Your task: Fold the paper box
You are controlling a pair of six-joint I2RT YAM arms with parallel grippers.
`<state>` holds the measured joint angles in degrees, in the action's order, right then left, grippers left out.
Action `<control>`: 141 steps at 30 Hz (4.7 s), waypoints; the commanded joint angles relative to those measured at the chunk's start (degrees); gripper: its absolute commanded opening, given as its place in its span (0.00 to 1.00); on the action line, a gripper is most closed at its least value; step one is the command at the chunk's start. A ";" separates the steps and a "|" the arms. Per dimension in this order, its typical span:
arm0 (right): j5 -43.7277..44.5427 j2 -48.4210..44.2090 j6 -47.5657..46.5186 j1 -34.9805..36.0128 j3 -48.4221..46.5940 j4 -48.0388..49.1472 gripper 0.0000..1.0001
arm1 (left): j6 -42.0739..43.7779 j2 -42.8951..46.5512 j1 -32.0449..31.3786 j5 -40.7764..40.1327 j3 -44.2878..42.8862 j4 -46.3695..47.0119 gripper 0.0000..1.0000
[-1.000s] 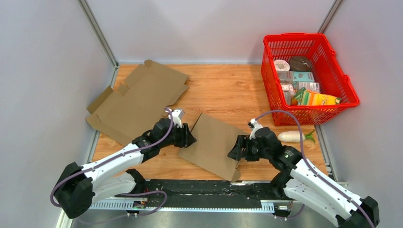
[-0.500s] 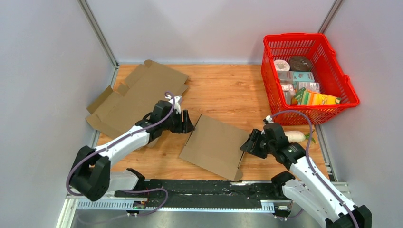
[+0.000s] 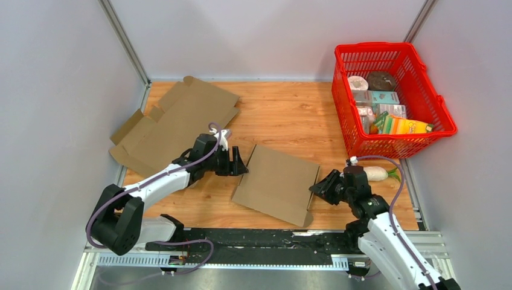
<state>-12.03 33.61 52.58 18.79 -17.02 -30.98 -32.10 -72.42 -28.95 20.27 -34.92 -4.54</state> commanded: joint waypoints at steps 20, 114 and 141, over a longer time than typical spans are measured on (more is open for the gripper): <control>-17.23 -0.12 -4.85 -26.59 9.98 -0.66 0.20 | -5.26 -5.01 5.83 15.94 1.52 14.65 0.78; 81.99 54.55 -88.52 75.26 -20.95 62.00 0.74 | -25.91 8.17 8.03 24.38 -4.55 -21.91 0.56; 39.14 33.36 -55.05 58.07 -43.52 -3.17 0.36 | -2.82 53.10 12.34 -16.10 -8.43 -33.37 0.65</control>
<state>46.30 67.72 -12.01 84.68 -48.86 -15.42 -46.39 -18.55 -16.82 -1.15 -46.78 -45.32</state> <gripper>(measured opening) 0.626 0.670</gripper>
